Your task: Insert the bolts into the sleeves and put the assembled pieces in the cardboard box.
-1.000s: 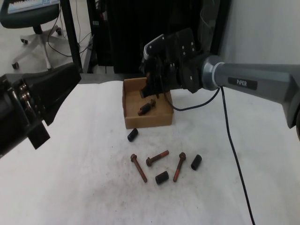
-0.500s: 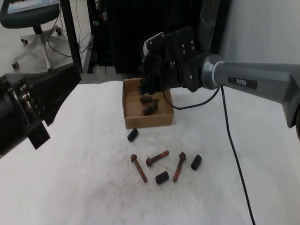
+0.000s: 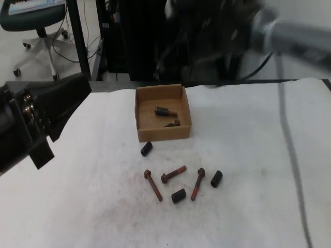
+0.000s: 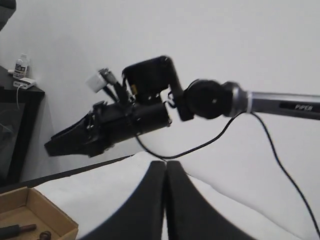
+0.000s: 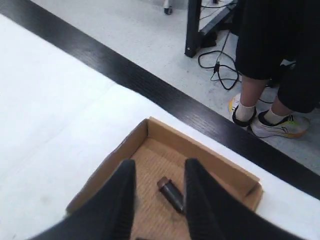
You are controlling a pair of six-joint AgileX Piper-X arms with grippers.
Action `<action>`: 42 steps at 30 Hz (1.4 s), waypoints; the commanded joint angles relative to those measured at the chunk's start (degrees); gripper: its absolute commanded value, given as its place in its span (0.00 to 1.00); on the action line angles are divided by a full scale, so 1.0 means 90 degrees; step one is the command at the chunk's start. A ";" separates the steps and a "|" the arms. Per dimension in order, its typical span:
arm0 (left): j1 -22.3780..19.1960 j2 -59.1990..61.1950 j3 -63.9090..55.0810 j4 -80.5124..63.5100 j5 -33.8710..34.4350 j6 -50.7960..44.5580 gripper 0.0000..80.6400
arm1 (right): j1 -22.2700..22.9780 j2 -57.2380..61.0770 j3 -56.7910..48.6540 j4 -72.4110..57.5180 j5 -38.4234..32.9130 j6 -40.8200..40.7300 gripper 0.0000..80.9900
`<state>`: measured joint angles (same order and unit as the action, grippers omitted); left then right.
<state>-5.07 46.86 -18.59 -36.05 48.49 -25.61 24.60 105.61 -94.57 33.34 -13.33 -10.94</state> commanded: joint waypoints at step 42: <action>-0.0862 -0.0909 -0.0989 0.5137 -0.1765 0.1176 0.00 | 0.1710 -0.0120 0.1633 0.1613 -0.0223 0.1501 0.20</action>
<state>-13.20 42.43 -26.88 10.30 33.16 -15.84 39.90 98.73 -75.02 46.05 -15.85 2.17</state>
